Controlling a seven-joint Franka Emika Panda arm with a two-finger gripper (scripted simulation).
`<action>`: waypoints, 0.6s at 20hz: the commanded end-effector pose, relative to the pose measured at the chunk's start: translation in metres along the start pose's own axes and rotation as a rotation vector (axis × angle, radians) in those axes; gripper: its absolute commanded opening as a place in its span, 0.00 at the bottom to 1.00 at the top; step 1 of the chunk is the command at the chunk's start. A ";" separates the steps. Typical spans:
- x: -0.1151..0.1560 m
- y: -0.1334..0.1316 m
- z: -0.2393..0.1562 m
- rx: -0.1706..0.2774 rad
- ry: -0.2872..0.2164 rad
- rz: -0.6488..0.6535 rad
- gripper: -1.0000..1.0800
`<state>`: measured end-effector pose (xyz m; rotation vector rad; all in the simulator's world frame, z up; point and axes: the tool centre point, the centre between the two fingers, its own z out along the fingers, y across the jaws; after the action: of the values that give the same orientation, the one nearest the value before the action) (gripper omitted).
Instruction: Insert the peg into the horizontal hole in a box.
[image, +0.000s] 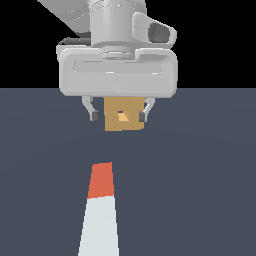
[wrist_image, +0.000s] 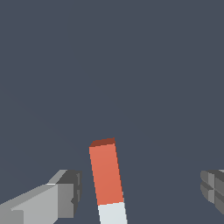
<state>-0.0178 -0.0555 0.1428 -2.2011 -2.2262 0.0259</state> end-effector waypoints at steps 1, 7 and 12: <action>-0.017 -0.004 0.009 -0.002 0.000 -0.017 0.96; -0.067 -0.013 0.035 -0.009 0.000 -0.072 0.96; -0.103 -0.016 0.053 -0.014 0.001 -0.110 0.96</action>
<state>-0.0330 -0.1487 0.0957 -2.0951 -2.3357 0.0113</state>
